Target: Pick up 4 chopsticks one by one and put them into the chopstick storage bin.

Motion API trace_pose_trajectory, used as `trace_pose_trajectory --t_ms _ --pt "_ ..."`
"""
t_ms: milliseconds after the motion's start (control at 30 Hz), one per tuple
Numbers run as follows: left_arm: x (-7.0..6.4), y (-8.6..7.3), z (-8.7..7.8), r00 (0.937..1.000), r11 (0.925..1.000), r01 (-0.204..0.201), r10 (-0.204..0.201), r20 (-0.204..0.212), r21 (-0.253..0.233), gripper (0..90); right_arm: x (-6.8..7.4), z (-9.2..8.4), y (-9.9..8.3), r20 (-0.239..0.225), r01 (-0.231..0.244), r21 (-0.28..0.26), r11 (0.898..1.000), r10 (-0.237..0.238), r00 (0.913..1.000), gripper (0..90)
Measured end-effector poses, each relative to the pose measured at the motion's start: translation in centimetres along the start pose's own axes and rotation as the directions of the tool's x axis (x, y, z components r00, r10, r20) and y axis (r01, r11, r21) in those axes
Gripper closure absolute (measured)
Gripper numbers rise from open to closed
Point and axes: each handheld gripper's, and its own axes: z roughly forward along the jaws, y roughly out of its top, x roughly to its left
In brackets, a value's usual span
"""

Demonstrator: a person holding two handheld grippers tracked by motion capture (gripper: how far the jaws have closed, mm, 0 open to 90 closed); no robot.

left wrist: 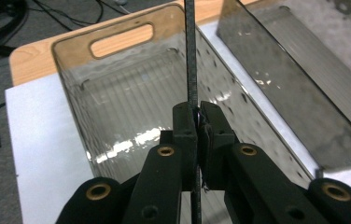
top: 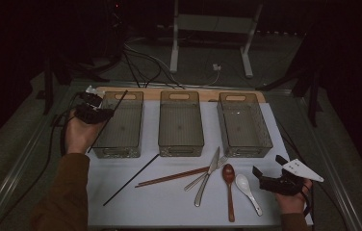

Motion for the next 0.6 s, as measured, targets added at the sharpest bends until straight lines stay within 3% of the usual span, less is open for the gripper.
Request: trace_pose_trajectory --t_ms 600 --pt "0.6 1.5 2.9 0.9981 0.9984 0.046 -0.045 -0.042 0.032 87.7 0.0 0.0 0.0 -0.002 0.001 0.001 1.000 -0.001 1.0000 0.0"
